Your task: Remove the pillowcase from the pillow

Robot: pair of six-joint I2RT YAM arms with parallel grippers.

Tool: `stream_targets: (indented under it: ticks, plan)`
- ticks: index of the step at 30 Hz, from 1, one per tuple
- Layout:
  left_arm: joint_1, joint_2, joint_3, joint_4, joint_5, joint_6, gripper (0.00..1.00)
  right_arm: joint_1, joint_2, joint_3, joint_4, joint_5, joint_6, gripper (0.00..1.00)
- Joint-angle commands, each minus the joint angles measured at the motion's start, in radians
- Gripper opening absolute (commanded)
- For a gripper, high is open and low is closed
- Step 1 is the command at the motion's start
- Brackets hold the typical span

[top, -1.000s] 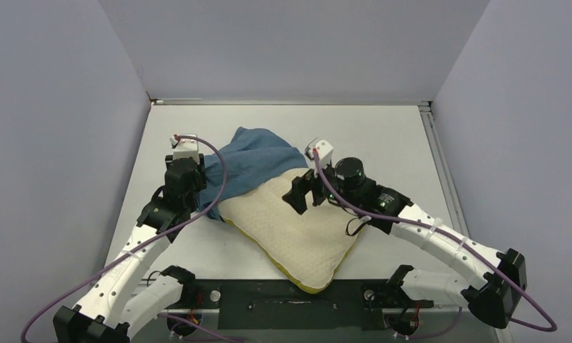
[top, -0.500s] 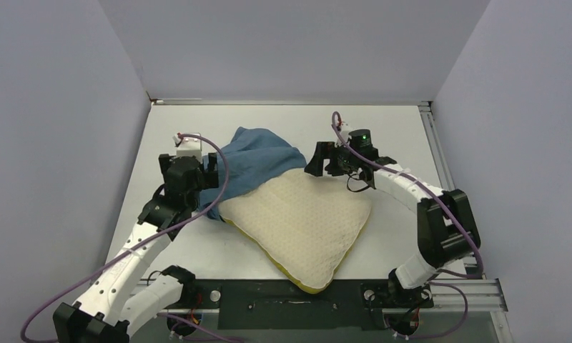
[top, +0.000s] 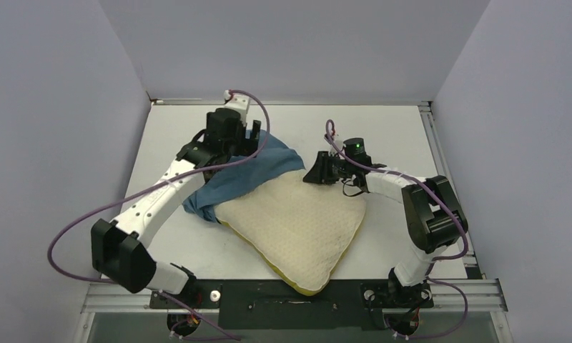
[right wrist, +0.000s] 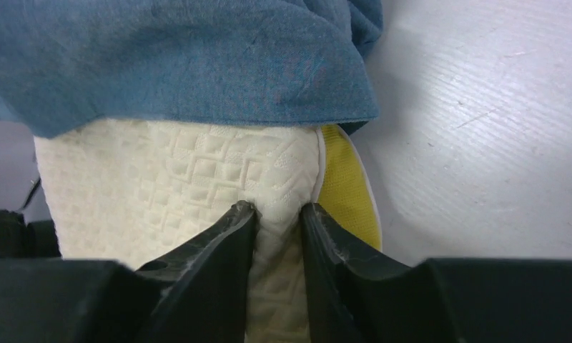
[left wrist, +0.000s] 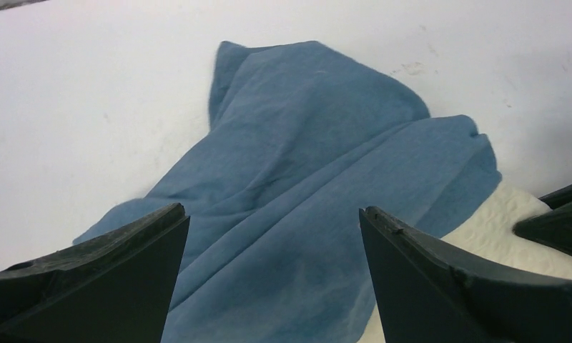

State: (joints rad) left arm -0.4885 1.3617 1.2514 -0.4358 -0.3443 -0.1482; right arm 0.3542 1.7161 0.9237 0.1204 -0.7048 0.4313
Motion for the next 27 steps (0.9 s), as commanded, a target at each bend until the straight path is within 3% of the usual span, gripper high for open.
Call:
stream_targets:
  ticks: [1,5,13,17,22,27]
  plan:
    - [-0.081,0.18,0.198,-0.063,0.048,0.084,0.93,0.027,0.006,-0.015,0.092,-0.084,0.006,0.21]
    - [-0.136,0.35,0.361,-0.132,0.055,0.124,0.93,0.032,-0.028,-0.029,0.093,-0.072,-0.004,0.06]
    - [-0.172,0.542,0.492,-0.155,0.192,0.115,0.89,0.037,-0.088,-0.049,0.093,-0.052,-0.017,0.05]
    - [-0.176,0.603,0.502,-0.124,0.171,0.102,0.86,0.038,-0.095,-0.051,0.091,-0.05,-0.02,0.05]
    - [-0.176,0.669,0.534,-0.128,0.134,0.101,0.65,0.038,-0.111,-0.051,0.075,-0.035,-0.03,0.05]
    - [-0.171,0.672,0.534,-0.122,0.102,0.102,0.21,0.038,-0.137,-0.058,0.078,-0.037,-0.031,0.05]
